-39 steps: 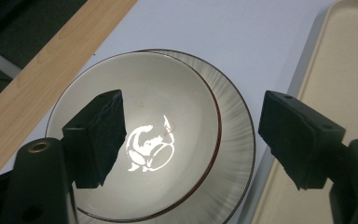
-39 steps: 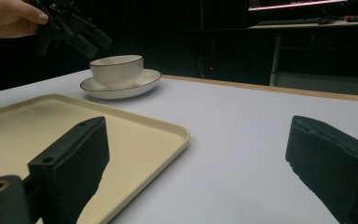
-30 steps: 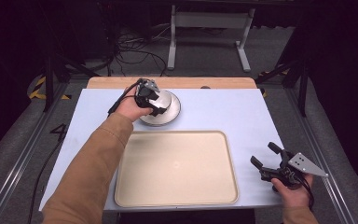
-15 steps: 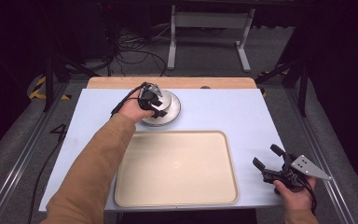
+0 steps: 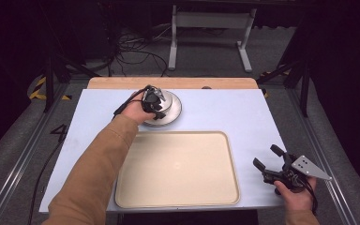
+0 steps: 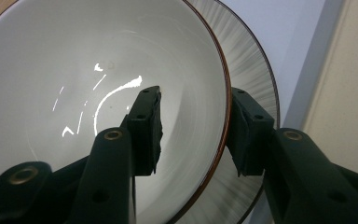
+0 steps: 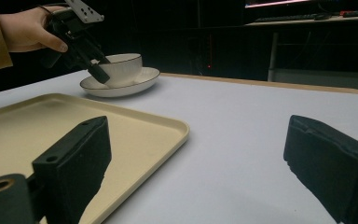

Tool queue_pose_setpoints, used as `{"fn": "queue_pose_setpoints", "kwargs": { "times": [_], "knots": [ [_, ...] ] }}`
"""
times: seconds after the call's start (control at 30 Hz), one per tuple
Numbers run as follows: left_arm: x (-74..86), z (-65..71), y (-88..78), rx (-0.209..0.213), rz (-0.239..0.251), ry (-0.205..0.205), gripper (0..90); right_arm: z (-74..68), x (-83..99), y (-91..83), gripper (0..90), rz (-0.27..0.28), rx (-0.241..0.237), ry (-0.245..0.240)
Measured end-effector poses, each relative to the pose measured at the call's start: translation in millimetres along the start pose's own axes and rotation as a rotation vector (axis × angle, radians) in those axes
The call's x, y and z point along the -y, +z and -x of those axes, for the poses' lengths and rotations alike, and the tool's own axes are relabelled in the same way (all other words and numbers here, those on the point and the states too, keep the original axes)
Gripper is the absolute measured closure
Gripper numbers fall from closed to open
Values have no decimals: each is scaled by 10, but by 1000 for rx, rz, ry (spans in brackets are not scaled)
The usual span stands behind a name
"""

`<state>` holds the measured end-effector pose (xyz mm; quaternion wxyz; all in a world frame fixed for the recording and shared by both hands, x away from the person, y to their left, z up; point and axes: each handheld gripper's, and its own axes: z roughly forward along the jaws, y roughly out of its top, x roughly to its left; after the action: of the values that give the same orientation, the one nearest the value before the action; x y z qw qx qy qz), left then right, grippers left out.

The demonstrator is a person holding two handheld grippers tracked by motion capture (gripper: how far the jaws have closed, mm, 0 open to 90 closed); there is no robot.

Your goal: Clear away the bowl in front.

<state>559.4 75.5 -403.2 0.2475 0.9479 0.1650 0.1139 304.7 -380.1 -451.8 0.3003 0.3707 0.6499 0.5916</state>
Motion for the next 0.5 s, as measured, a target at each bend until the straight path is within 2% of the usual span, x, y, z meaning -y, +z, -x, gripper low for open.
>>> {"fn": "queue_pose_setpoints", "kwargs": {
  "times": [0.23,0.37,0.43,0.5],
  "knots": [
    [-16,27,47,-14,-46,30,659,3,0,-2,82,0,0,0],
    [-22,33,62,-21,-45,48,688,5,2,-1,84,0,-3,4],
    [-33,44,62,-12,-54,62,747,4,1,-1,84,3,-3,9],
    [-46,62,61,-20,-61,78,783,5,1,-1,84,2,-3,10]
  ]
}}
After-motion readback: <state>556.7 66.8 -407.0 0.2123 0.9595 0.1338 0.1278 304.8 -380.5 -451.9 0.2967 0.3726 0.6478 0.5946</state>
